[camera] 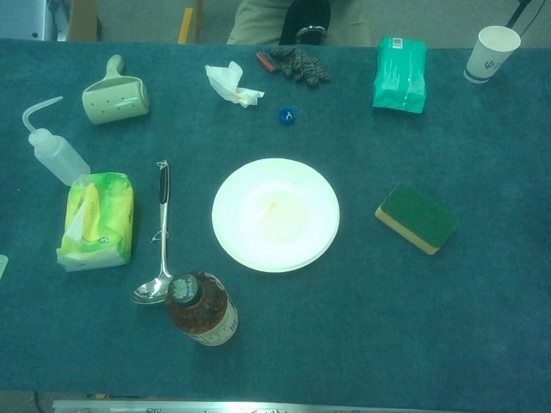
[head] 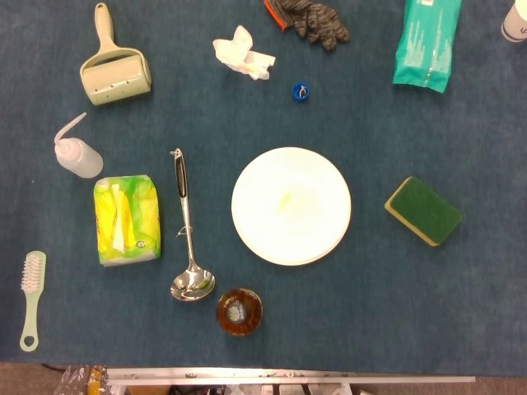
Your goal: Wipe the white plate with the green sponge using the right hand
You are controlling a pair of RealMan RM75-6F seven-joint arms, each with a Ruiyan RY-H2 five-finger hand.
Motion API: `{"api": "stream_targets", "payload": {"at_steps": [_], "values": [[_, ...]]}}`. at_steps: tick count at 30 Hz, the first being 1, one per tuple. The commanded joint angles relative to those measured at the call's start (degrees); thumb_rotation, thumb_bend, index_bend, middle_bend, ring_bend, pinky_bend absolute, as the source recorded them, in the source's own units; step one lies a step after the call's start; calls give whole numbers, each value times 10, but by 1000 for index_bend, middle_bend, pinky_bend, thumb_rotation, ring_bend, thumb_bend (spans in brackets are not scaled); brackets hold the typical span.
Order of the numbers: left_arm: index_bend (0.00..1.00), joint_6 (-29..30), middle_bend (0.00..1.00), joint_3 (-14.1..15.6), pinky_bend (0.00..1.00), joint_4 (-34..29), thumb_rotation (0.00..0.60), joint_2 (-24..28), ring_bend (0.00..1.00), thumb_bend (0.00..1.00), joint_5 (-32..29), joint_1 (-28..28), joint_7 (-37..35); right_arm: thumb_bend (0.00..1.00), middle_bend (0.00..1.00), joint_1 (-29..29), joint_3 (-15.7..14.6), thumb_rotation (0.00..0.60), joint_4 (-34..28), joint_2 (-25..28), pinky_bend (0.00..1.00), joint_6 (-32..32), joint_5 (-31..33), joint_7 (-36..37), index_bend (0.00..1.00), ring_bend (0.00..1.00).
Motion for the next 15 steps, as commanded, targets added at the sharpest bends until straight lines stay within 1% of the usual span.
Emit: {"api": "stream_targets", "payload": {"at_steps": [1,6,12,15], "values": [[308,2,290,1,175,7,600,1,191,366,3,2,-8,0,313,13,-2,585,-25,-2,458,-25,10,-32,326,230],[308,6,288,3,175,18,600,1,191,367,6,5,-24,0,295,35,-5,536,-56,-10,483,-71,32,-86,298,231],[308,10,286,5,175,30,600,-1,191,367,12,9,-40,0,244,64,-5,461,-84,-30,497,-122,66,-141,218,221],[308,13,286,7,175,36,600,-2,191,366,16,10,-47,0,223,78,-5,444,-89,-44,497,-144,86,-166,190,200]]}}
